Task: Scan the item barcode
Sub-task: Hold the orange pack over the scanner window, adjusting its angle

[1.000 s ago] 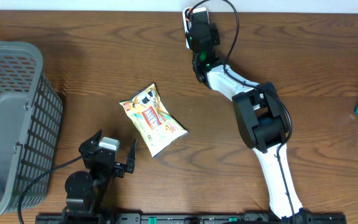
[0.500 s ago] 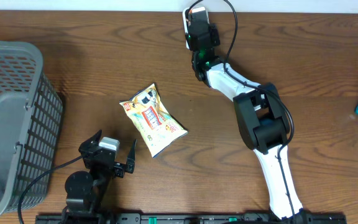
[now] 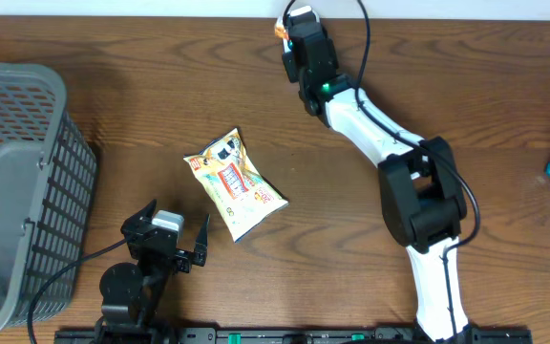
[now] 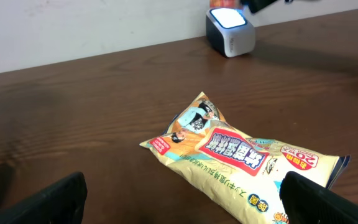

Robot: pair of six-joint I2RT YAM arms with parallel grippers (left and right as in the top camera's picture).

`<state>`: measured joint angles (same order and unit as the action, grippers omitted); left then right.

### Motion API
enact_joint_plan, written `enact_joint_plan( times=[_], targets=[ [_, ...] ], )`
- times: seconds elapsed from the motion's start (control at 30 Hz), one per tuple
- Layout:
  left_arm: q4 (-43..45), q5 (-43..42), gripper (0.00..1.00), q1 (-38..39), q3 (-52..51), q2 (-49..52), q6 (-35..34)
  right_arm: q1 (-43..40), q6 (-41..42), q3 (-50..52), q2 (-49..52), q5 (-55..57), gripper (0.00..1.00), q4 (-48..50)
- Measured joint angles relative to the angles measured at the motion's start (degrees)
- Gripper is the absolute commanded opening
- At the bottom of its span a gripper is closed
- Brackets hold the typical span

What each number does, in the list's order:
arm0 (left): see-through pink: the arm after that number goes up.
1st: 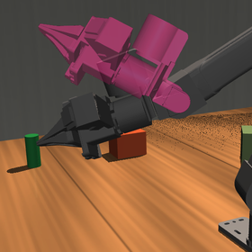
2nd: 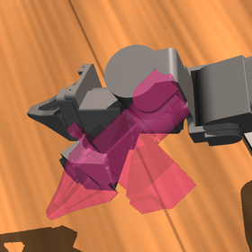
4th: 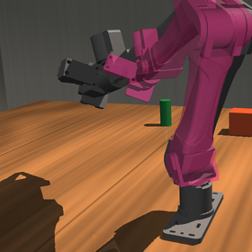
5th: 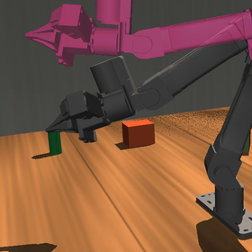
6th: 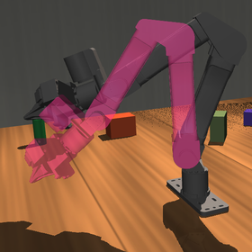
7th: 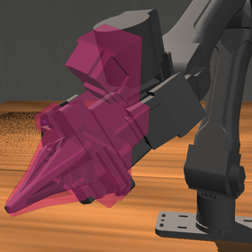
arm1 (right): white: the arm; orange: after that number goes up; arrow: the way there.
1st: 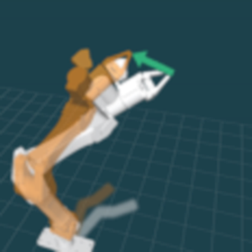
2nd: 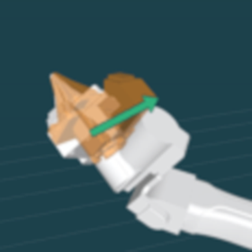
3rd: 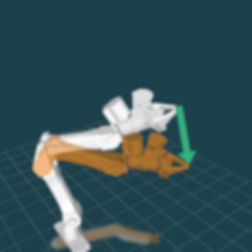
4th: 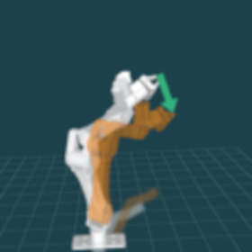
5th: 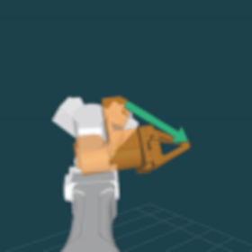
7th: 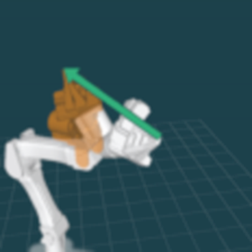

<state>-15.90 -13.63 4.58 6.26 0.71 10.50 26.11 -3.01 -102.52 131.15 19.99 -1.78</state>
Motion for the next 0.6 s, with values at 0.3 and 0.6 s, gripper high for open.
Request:
enact_joint_plan(
  times=[0.3, 0.6],
  targets=[
    [0.0, 0.0, 0.98, 0.0, 0.0, 0.0, 0.0, -0.28, 1.38, 0.13, -1.31, 0.44, 0.01, -1.42],
    [0.0, 0.0, 0.98, 0.0, 0.0, 0.0, 0.0, -3.21, 2.89, 0.11, 0.79, -0.07, 0.01, 7.8]
  ],
)
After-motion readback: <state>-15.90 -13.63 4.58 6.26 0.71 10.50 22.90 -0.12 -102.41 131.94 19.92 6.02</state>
